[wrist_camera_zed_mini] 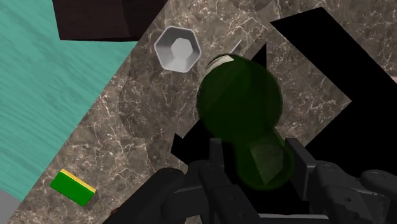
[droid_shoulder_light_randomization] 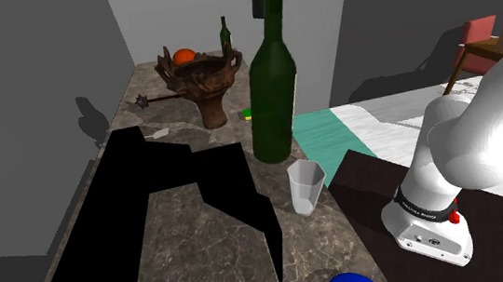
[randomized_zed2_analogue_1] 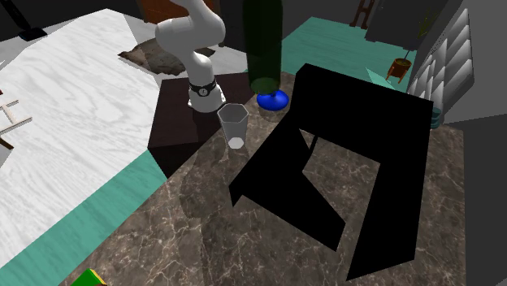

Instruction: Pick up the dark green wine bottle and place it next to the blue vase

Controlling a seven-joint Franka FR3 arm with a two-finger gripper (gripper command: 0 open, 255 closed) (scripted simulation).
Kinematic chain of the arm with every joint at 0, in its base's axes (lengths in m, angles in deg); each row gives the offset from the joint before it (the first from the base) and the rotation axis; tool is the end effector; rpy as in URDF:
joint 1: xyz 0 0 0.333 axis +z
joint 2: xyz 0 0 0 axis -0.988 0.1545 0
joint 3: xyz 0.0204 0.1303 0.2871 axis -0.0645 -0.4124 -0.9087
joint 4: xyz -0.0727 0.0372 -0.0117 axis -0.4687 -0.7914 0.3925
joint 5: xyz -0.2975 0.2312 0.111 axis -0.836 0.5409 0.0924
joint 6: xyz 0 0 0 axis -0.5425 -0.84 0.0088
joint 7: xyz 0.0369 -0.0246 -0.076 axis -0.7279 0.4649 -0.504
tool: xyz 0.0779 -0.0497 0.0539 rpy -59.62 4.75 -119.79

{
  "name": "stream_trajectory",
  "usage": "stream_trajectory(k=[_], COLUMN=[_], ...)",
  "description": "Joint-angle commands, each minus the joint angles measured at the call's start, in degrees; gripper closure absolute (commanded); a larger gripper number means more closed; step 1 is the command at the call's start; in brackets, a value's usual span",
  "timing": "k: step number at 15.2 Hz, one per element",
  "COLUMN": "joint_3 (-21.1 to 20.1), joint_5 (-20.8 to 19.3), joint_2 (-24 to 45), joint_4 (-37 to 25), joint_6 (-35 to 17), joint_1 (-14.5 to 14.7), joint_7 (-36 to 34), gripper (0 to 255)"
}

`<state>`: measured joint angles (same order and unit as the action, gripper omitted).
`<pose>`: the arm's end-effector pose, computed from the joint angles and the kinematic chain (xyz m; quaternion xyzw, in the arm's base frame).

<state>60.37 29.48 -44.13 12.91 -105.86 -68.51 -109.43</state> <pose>0.3503 0.1827 0.7672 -0.9995 0.0119 0.0016 0.0292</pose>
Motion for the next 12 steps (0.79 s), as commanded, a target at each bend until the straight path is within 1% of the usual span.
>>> stream_trajectory(k=[1,7,12], joint_3=[-1.0,-4.2,-7.6], joint_5=[0.6,3.0,5.4], joint_2=[-1.1,-4.2,-4.9], joint_4=[-1.3,-5.7,-11.8], joint_6=[2.3,9.0,15.0], joint_1=[0.5,1.9,2.9], joint_7=[-1.9,-8.1,-14.5], gripper=[255,255,255])
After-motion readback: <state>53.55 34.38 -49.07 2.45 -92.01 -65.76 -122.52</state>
